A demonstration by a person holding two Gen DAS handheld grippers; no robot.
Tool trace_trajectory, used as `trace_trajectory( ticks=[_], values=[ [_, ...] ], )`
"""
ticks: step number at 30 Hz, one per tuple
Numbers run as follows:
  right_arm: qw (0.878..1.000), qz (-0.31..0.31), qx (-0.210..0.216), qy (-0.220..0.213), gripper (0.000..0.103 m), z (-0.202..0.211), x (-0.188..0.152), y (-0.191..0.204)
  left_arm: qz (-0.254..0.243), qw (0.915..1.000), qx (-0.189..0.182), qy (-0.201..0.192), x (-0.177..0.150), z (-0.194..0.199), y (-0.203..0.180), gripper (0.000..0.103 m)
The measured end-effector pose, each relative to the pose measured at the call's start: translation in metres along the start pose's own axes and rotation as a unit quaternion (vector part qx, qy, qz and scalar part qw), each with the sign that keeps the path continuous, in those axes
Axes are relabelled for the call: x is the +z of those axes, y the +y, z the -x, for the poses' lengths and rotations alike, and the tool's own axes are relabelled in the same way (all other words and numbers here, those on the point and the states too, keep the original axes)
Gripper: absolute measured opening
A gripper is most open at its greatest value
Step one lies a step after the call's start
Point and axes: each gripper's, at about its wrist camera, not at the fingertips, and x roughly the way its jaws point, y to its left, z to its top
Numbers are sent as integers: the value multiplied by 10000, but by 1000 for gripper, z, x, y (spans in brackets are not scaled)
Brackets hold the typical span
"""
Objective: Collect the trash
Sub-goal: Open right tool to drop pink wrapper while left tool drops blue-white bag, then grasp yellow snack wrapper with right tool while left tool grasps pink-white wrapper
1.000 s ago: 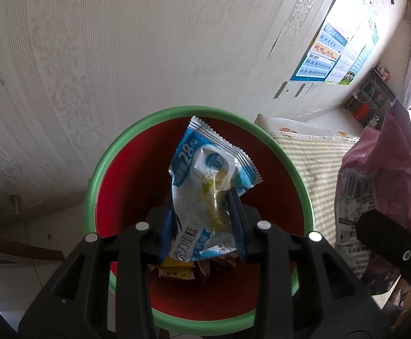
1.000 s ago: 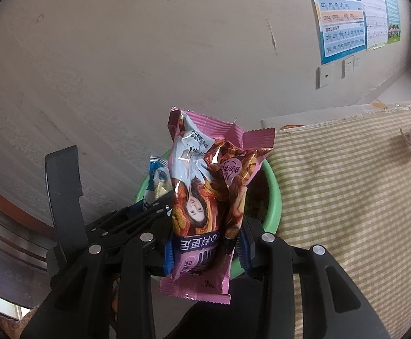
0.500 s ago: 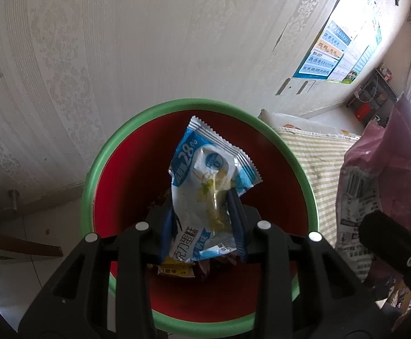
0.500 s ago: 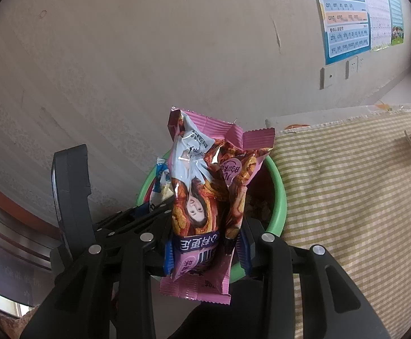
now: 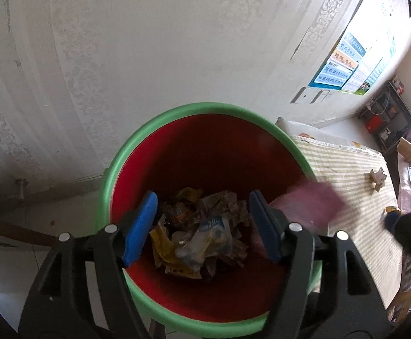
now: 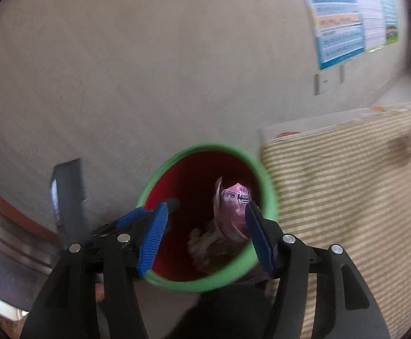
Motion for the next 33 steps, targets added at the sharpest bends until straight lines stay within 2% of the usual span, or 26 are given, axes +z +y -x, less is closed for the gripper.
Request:
trace_trajectory(
  ticks=[4, 6, 7, 9, 11, 14, 16, 19, 21, 22, 24, 26, 29, 33],
  values=[
    [9956, -457, -788, -206, 61, 20, 3, -68, -63, 9999, 123, -55, -1, 1, -1, 67],
    [9850, -1013, -1334, -412, 61, 38, 7, -123, -27, 9998, 154, -133, -1, 3, -3, 67],
    [9783, -1267, -1548, -533, 61, 47, 9, -145, -15, 9997, 165, -185, -1, 5, -3, 67],
    [9554, -1892, -2096, -864, 61, 69, 12, -199, -25, 9993, 195, -326, 0, 9, -8, 67],
    [9330, -2375, -2473, -1096, 62, 83, 14, -240, -79, 9987, 205, -454, 0, 13, -16, 67],
    [9080, -3013, -2710, -1068, 62, 84, 16, -292, -192, 9978, 183, -603, 2, 19, -29, 68],
    [9006, -3241, -2727, -970, 62, 76, 18, -316, -303, 9970, 135, -695, 3, 24, -42, 71],
    [9025, -3213, -2768, -755, 62, 61, 23, -337, -576, 9954, 38, -759, 1, 31, -63, 72],
    [9099, -3213, -2546, -635, 48, 53, 22, -344, -806, 9937, -19, -781, -2, 33, -82, 74],
    [9124, -3234, -2430, -631, 46, 52, 22, -345, -884, 9932, -74, -752, -3, 32, -91, 74],
    [9167, -3207, -2278, -701, 30, 58, 22, -340, -1073, 9919, -245, -639, -4, 29, -116, 74],
    [9254, -3070, -2106, -711, 30, 75, 19, -330, -1268, 9896, -405, -545, -4, 26, -139, 75],
    [9351, -2971, -1744, -834, 30, 114, -10, -306, -1656, 9823, -740, -471, -9, 17, -190, 80],
    [9354, -3070, -1482, -941, 31, 151, -65, -277, -2301, 9634, -1355, -221, -16, -19, -278, 81]
  ],
)
